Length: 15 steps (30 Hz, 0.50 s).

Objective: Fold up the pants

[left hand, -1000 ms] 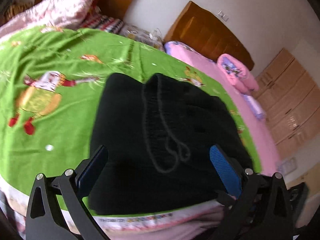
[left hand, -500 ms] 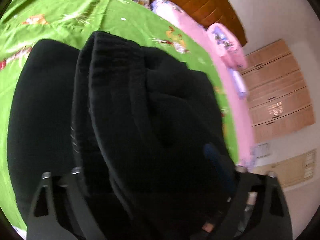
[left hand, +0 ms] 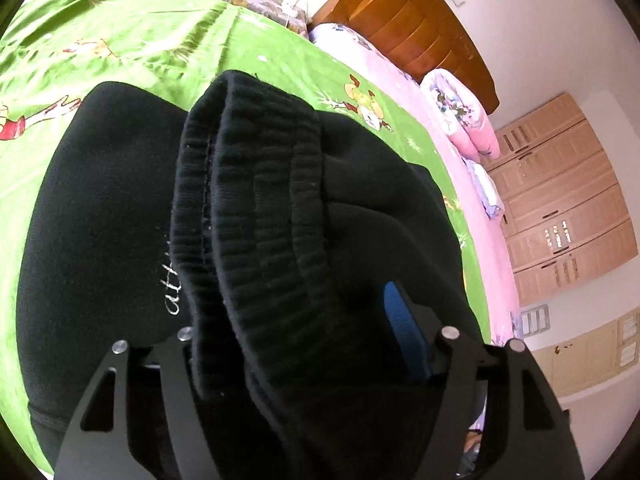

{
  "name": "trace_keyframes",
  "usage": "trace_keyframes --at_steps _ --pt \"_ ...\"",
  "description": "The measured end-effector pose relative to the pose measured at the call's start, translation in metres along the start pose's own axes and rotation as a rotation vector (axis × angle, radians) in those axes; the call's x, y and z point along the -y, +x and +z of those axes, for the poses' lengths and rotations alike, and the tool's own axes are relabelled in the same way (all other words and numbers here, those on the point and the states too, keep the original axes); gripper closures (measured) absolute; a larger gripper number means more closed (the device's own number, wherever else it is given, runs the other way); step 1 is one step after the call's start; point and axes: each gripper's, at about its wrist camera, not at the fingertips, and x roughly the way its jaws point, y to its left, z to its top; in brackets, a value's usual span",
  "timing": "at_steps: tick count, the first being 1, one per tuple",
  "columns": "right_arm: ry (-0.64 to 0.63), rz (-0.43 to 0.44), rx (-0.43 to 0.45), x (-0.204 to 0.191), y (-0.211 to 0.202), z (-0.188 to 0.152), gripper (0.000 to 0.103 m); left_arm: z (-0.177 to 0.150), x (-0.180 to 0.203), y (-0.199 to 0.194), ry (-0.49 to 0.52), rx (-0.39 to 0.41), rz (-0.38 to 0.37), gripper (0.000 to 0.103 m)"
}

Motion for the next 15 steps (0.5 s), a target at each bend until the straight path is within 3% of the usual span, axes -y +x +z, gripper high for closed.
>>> trace_keyframes --at_steps 4,10,12,15 --pt "0.042 -0.095 -0.023 0.006 0.01 -0.008 0.015 -0.003 0.005 -0.001 0.008 0.017 0.05 0.048" --pt "0.092 -0.111 -0.025 0.007 0.035 -0.001 0.015 -0.007 0.009 -0.009 0.01 0.06 0.07 0.064" --pt "0.051 -0.203 -0.053 0.002 0.046 0.001 0.015 -0.01 0.013 -0.021 0.015 0.107 0.069 0.074" --pt "0.001 -0.279 -0.047 -0.004 0.045 0.004 0.015 -0.008 0.025 -0.047 0.032 0.173 0.028 0.079"
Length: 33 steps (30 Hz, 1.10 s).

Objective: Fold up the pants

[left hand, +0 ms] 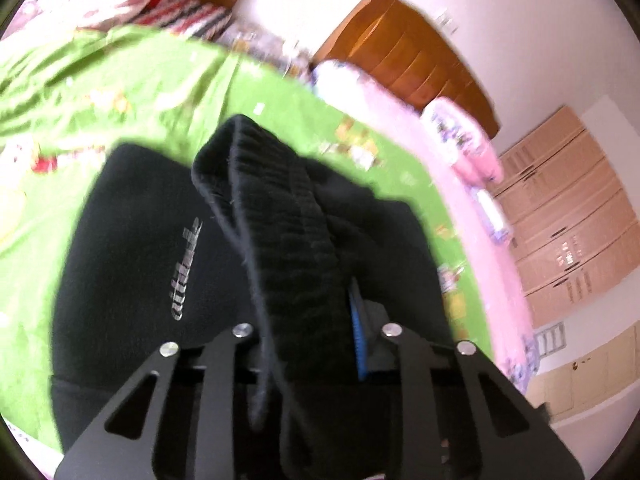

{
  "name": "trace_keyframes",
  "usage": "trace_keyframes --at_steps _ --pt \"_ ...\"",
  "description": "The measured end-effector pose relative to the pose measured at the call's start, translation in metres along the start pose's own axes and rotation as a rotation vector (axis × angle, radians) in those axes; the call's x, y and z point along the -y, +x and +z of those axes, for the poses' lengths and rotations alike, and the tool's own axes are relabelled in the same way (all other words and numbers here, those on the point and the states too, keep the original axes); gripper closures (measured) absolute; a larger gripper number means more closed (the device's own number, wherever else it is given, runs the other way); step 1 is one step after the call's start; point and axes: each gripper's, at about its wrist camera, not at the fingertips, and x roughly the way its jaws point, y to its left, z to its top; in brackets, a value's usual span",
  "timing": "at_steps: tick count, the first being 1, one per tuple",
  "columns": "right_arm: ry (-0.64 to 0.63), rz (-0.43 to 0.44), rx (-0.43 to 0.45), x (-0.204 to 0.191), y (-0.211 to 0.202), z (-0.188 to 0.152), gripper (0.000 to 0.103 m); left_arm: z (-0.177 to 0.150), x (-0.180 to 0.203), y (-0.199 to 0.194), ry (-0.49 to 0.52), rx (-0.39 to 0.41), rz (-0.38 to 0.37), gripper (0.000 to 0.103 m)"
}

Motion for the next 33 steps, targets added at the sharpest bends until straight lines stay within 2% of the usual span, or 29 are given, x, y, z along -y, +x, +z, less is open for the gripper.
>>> trace_keyframes --at_steps 1,3,6,9,11,12,13,15,18,21,24,26,29,31,33 --pt "-0.032 -0.046 0.006 -0.003 -0.004 0.001 0.015 0.003 0.006 -0.018 0.017 0.038 -0.003 0.079" --pt "-0.079 -0.065 0.024 -0.008 -0.012 0.004 0.015 0.004 0.012 -0.049 0.055 0.111 0.02 0.079" --pt "-0.133 -0.094 0.044 -0.021 -0.015 0.008 0.015 0.0 0.003 -0.076 0.071 0.13 0.024 0.079" --pt "-0.097 -0.067 0.008 -0.019 -0.007 0.005 0.014 -0.009 -0.032 -0.062 0.02 0.074 0.071 0.079" --pt "-0.057 -0.035 -0.008 -0.014 -0.006 0.004 0.014 -0.019 -0.072 -0.032 -0.053 0.013 0.074 0.077" --pt "-0.061 -0.033 -0.008 -0.013 -0.006 0.006 0.014 -0.023 -0.089 -0.023 -0.089 0.007 0.059 0.076" --pt "-0.082 -0.045 -0.006 -0.015 -0.007 0.007 0.014 -0.026 -0.098 -0.024 -0.099 0.047 -0.003 0.076" --pt "-0.103 -0.053 -0.009 -0.016 -0.007 0.008 0.014 -0.028 -0.099 -0.031 -0.105 0.069 -0.024 0.077" --pt "-0.096 -0.062 0.0 -0.015 -0.012 0.014 0.014 -0.026 -0.079 -0.042 -0.054 0.11 0.027 0.079" --pt "-0.093 -0.07 0.016 -0.016 -0.016 0.019 0.014 -0.023 -0.063 -0.065 -0.011 0.158 0.043 0.08" --pt "-0.098 -0.039 -0.005 -0.018 -0.01 0.016 0.014 -0.024 -0.069 -0.068 -0.01 0.148 0.074 0.079" --pt "-0.089 -0.018 -0.04 -0.017 -0.002 0.01 0.014 -0.026 -0.091 -0.044 -0.062 0.094 0.098 0.078" --pt "-0.068 0.017 -0.043 -0.01 -0.001 0.01 0.013 -0.03 -0.108 -0.039 -0.115 0.126 0.036 0.075" --pt "-0.087 0.054 -0.043 -0.009 -0.005 0.009 0.013 -0.029 -0.105 -0.041 -0.103 0.125 0.058 0.072" --pt "-0.077 0.14 -0.044 -0.003 -0.011 0.005 0.013 -0.028 -0.099 -0.044 -0.075 0.126 0.102 0.059"
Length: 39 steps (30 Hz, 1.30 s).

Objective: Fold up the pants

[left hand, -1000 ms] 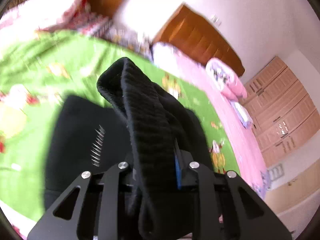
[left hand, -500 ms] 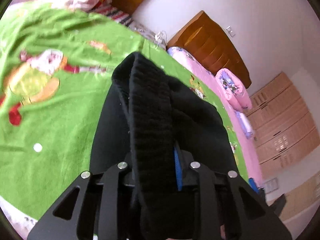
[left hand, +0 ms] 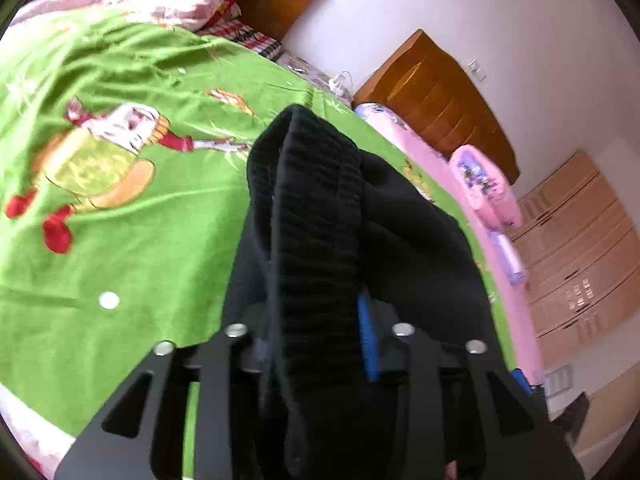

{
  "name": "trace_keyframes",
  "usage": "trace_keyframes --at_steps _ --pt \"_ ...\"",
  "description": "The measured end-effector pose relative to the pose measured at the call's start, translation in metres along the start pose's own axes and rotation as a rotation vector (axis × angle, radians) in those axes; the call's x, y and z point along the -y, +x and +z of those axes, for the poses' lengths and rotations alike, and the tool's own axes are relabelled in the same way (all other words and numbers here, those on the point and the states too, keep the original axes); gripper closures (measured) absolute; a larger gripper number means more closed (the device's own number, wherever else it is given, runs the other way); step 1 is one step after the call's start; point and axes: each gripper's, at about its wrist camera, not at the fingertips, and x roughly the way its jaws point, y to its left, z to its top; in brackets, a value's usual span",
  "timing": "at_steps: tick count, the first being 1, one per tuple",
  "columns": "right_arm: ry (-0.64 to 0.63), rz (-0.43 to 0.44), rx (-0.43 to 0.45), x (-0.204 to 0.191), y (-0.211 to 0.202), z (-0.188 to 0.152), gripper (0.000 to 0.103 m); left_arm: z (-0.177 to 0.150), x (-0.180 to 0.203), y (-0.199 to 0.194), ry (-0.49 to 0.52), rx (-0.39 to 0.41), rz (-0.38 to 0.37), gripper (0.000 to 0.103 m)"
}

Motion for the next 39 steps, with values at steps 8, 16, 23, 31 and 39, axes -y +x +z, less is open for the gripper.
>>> trace_keyframes --at_steps 8,16,23,31,39 --pt "0.141 0.234 0.105 0.026 -0.035 0.014 0.013 -0.002 0.021 -0.067 0.065 0.255 0.312 0.007" --pt "0.169 0.248 0.111 0.013 0.004 0.055 0.013 -0.043 0.121 -0.047 0.444 0.179 0.252 0.006" --pt "0.258 0.36 -0.004 0.015 0.037 0.036 0.013 -0.067 0.109 0.005 0.54 0.101 0.398 0.001" --pt "0.261 0.374 -0.045 0.027 0.031 0.051 0.011 -0.06 0.095 0.013 0.52 0.094 0.398 0.001" --pt "0.14 0.575 -0.004 0.055 0.067 0.119 0.011 -0.057 0.094 0.014 0.509 0.085 0.39 0.001"
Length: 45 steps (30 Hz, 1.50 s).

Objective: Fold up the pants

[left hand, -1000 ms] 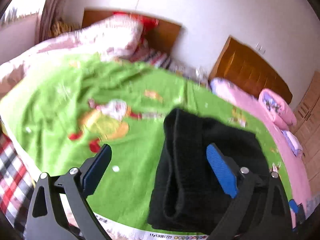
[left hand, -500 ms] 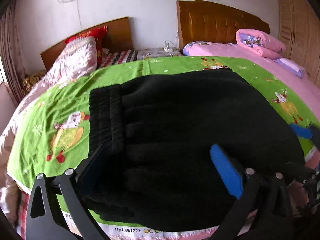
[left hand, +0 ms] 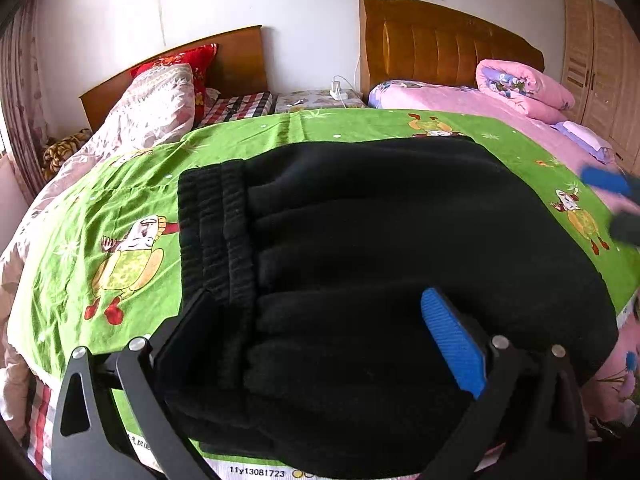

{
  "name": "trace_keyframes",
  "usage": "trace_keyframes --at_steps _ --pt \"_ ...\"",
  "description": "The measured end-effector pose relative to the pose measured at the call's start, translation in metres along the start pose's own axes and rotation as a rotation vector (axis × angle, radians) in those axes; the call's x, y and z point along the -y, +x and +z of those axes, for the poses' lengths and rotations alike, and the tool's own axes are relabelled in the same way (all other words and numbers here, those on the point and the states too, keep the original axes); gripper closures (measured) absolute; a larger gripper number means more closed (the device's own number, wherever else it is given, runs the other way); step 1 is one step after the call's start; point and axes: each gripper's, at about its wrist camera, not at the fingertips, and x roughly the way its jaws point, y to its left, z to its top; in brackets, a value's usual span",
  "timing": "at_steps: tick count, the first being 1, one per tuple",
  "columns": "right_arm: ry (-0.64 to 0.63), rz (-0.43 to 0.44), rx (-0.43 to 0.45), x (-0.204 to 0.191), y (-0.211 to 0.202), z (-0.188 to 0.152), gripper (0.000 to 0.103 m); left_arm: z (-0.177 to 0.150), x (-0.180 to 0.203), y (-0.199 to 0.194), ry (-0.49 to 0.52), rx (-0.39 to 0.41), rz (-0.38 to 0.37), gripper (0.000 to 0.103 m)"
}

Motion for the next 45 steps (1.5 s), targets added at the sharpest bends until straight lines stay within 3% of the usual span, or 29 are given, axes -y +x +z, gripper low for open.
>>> trace_keyframes --at_steps 3,5,9,10,12,14,17,19,21,23,25,27,31,36,43,45 --pt "0.036 0.282 -0.098 0.018 0.035 0.02 0.011 0.001 0.0 0.002 0.002 -0.007 -0.006 0.001" --pt "0.037 0.329 -0.153 0.026 0.055 0.031 0.011 0.002 0.0 0.003 0.003 -0.012 -0.006 0.001" --pt "0.057 0.36 -0.274 0.044 0.106 0.043 0.011 0.001 0.0 0.004 0.004 -0.012 -0.008 0.001" --pt "0.048 0.339 -0.274 0.049 0.115 0.045 0.011 0.001 -0.001 0.004 0.004 -0.013 -0.009 0.001" --pt "0.032 0.187 -0.276 0.063 0.129 0.051 0.011 0.001 -0.002 0.005 0.004 -0.015 -0.013 0.001" --pt "0.081 0.149 -0.252 0.073 0.128 0.056 0.011 0.001 -0.003 0.005 0.006 -0.015 -0.015 0.001" --pt "0.086 0.194 -0.202 0.061 0.114 0.065 0.011 0.001 -0.004 0.005 0.004 -0.016 -0.019 0.001" --pt "0.033 0.279 -0.196 0.042 0.108 0.066 0.011 0.001 -0.005 0.006 0.003 -0.014 -0.019 0.001" --pt "-0.019 0.287 -0.291 0.027 0.121 0.059 0.011 0.001 -0.005 0.006 0.005 -0.015 -0.016 0.001" --pt "-0.05 0.185 -0.36 0.027 0.137 0.053 0.011 0.001 -0.004 0.006 0.01 -0.011 -0.015 0.001" --pt "-0.03 0.029 -0.298 0.036 0.134 0.06 0.011 0.001 -0.004 0.006 0.016 -0.01 -0.011 0.001" --pt "0.076 -0.124 -0.143 0.052 0.11 0.075 0.011 0.002 -0.003 0.006 0.015 -0.017 -0.01 0.001" --pt "0.224 -0.07 0.063 0.056 0.047 0.079 0.009 0.002 -0.004 0.006 0.019 -0.012 -0.012 0.001" --pt "0.209 -0.088 0.16 0.029 -0.021 0.045 0.008 0.002 -0.002 0.004 0.02 -0.002 -0.005 0.001" --pt "0.159 -0.299 0.222 -0.023 -0.087 -0.035 0.005 0.002 0.008 0.002 0.004 0.02 0.07 0.001" --pt "0.172 -0.318 0.224 -0.031 -0.097 -0.052 0.005 0.002 0.008 0.002 -0.013 0.026 0.097 0.001"
